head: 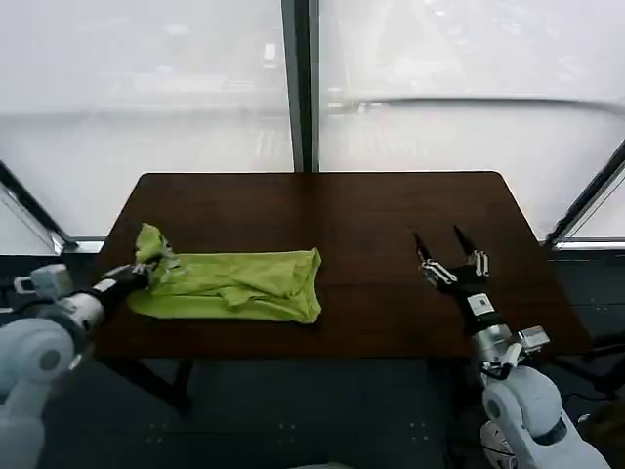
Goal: Fold and organize the clothes.
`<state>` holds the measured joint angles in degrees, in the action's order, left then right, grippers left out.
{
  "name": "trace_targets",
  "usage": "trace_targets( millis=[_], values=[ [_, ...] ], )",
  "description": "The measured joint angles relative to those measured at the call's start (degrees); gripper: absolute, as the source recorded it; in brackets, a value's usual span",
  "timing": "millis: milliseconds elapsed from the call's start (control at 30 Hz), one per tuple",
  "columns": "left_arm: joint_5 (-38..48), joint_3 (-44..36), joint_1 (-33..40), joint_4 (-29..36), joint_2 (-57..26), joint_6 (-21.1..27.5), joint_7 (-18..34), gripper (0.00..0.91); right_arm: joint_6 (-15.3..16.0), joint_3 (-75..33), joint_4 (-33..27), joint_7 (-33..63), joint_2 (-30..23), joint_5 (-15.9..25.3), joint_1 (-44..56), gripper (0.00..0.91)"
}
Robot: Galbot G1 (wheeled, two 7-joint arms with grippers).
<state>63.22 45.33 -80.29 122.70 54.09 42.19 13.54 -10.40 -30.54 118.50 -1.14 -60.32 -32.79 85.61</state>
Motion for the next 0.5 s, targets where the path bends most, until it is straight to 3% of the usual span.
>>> trace_targets(
  millis=[500],
  values=[
    [-0.35, -16.89, 8.79, -1.11, 12.64, -0.01, 4.92, 0.0, 0.45, -2.93, 0.31, -0.29, -3.87, 3.24, 4.91, 0.878]
  ],
)
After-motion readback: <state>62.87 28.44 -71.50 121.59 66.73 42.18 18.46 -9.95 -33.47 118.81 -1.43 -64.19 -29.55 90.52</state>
